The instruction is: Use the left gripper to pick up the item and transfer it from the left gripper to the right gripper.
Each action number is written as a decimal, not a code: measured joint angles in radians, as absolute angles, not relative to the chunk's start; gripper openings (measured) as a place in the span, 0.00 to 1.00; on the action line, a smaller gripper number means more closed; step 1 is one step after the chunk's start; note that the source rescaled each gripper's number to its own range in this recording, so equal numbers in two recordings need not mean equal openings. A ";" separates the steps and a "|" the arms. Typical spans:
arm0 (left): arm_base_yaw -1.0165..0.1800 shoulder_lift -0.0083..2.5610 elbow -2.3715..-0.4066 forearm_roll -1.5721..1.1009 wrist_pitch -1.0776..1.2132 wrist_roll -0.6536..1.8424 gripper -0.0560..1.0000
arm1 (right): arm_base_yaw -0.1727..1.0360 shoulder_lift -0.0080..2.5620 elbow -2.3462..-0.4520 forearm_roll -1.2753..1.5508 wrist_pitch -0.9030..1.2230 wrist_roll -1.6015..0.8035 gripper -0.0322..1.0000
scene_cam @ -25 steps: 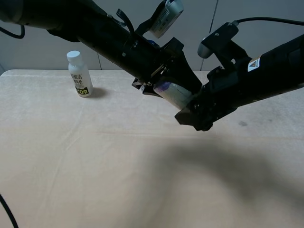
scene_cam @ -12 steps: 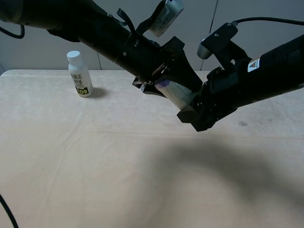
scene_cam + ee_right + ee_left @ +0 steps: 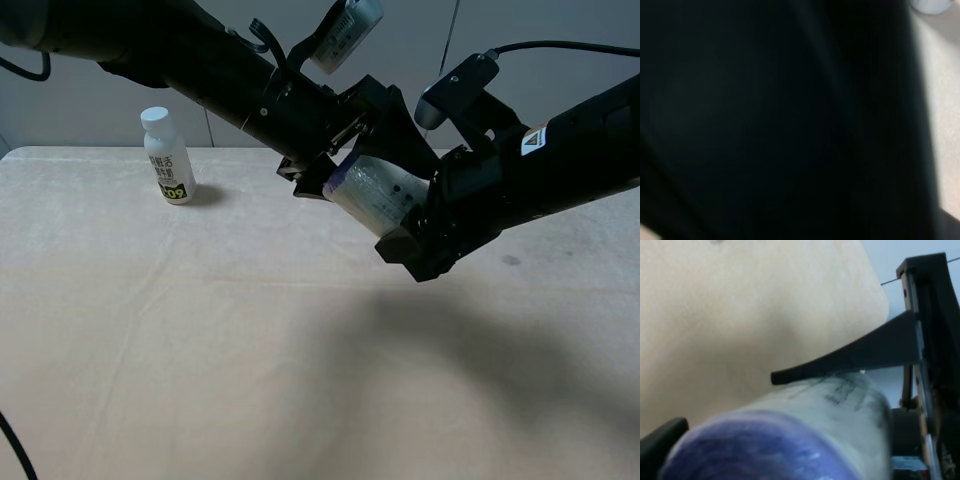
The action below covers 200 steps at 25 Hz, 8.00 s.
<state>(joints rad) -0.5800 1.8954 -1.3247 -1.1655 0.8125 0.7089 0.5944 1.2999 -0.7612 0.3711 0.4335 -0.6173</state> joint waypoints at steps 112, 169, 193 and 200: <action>0.133 -0.006 -0.495 -0.013 1.062 0.000 0.98 | 0.270 1.413 -0.899 0.026 0.560 -0.070 0.03; 0.133 -0.006 -0.495 -0.013 1.062 0.000 0.98 | 0.168 0.720 -0.797 0.177 1.164 -0.021 1.00; 0.133 -0.006 -0.495 -0.013 1.055 0.000 0.98 | 0.168 -0.005 -0.497 -0.013 1.019 0.063 1.00; 0.133 -0.006 -0.495 -0.013 1.054 0.000 0.98 | 0.168 -0.005 -0.497 -0.013 1.019 0.063 1.00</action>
